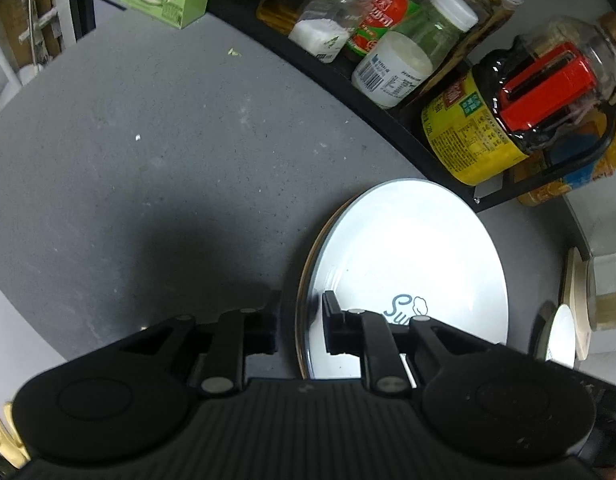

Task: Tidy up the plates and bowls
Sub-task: 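Open both grippers and withdraw from the plate stack, then move both grippers to the white 'BAKERY' plate rim, then close both grippers on the 'BAKERY' plate rim and lift it, then carry the 'BAKERY' plate onto the 'Sweet' plate and lower it, then open both grippers and release the 'BAKERY' plate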

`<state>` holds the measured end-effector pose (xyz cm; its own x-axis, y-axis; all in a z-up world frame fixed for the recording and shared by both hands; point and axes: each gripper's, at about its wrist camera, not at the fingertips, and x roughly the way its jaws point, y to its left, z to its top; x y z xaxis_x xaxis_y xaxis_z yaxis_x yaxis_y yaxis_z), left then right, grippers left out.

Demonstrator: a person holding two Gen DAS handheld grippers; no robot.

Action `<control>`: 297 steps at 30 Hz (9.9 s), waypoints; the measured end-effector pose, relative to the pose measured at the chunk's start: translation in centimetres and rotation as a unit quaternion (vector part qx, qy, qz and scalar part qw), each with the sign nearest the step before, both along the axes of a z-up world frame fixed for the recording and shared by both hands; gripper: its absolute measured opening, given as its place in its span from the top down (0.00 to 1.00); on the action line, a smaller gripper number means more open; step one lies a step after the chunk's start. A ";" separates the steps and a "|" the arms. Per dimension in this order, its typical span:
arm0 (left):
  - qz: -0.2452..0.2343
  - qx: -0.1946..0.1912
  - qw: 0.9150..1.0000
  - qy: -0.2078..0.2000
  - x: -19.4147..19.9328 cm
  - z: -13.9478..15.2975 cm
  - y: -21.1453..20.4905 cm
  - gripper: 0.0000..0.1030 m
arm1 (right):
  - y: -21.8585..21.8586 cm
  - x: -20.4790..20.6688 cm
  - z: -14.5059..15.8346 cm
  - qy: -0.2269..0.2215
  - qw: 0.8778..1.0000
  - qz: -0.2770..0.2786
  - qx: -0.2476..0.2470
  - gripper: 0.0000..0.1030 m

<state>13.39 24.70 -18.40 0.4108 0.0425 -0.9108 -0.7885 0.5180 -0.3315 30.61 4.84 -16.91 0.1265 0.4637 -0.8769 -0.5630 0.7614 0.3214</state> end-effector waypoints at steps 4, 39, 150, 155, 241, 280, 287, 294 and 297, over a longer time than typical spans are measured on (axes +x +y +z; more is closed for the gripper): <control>-0.005 0.008 1.000 0.003 0.3 1.1 -0.3 0.63 | -1.0 0.0 1.5 -0.003 1.000 -0.009 0.019 0.46; -0.205 0.072 0.975 -0.044 10.7 9.2 -12.9 0.24 | -15.7 1.1 7.1 -0.061 0.987 -0.115 0.091 0.03; -0.190 -0.039 0.980 -0.043 19.2 5.2 -12.6 0.94 | -17.4 9.2 3.3 0.004 0.992 -0.067 0.106 0.90; -0.185 -0.041 0.981 -0.046 17.2 5.6 -11.0 0.94 | -15.8 7.3 3.5 0.004 0.993 -0.062 0.103 0.90; -0.078 0.024 0.997 0.012 4.3 4.1 -0.6 0.43 | -2.0 0.5 1.1 -0.013 0.999 0.028 0.018 0.93; -0.059 0.004 0.998 0.010 3.1 1.6 1.1 0.74 | 0.5 0.4 -0.8 0.000 0.999 0.036 -0.007 0.77; -0.078 0.011 0.997 0.025 3.4 1.8 0.9 0.71 | -0.1 0.3 -0.3 0.001 1.000 0.015 0.000 0.75; -0.097 0.023 0.995 0.007 3.2 3.8 0.3 0.53 | -2.5 -0.6 2.4 -0.013 0.999 -0.027 0.036 0.47; -0.122 0.030 0.992 -0.008 3.5 5.1 -0.5 0.42 | -3.9 -1.3 3.6 -0.016 0.997 -0.049 0.055 0.39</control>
